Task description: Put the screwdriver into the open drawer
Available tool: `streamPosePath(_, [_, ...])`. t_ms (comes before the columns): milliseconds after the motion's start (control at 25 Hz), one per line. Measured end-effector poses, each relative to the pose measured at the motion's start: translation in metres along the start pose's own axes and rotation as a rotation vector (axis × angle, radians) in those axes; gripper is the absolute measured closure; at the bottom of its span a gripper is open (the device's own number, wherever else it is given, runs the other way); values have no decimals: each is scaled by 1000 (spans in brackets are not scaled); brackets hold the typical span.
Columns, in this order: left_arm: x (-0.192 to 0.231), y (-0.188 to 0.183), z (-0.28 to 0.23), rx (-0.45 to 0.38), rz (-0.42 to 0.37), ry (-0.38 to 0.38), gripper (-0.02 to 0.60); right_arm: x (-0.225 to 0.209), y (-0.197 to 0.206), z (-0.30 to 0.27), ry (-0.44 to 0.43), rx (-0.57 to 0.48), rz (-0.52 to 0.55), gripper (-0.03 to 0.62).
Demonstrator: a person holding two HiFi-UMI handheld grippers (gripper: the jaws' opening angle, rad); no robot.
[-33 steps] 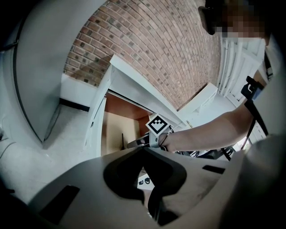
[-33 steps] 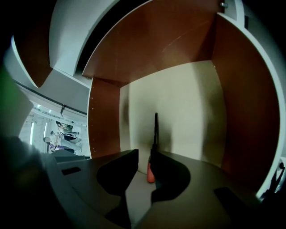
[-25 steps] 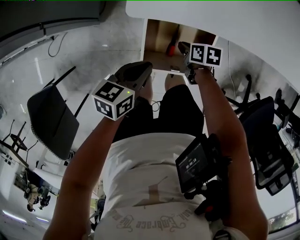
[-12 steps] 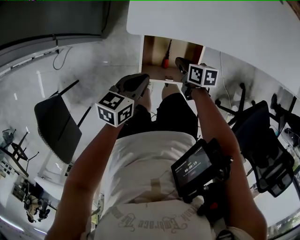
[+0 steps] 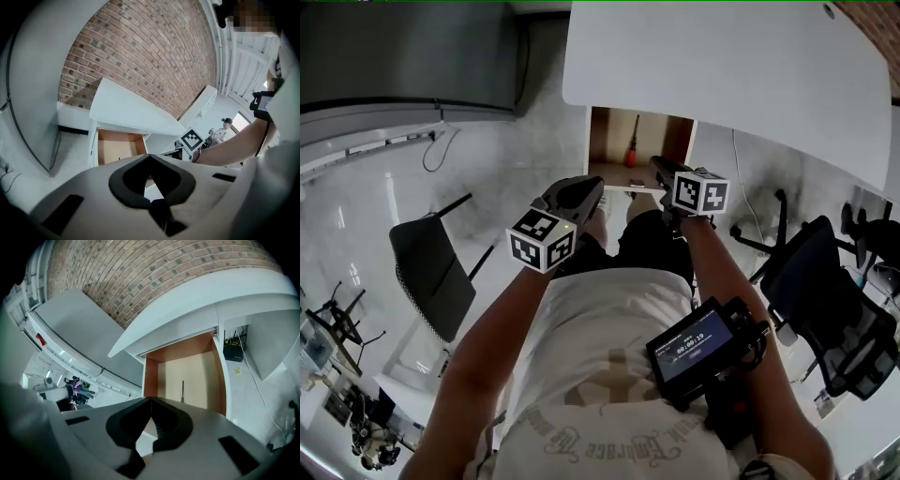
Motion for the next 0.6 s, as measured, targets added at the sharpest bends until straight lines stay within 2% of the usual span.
streamPosePath(400, [-16,-28,23,-35,-53,13,561,29,-18,49,-22,-122,-32,569])
streamPosePath(600, [-20,-35,36,-49,-77,6,561,47,-35,67,-72,-210,-64,570])
Point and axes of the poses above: the fingertips, and each gripper's own axes: z backward along the fingers, x to its left, y out of its underside, the point moved 1 cm from there along z, backward along the fingers, and after that the axes turned 3 degrees about -x, right-handed, at the moved point
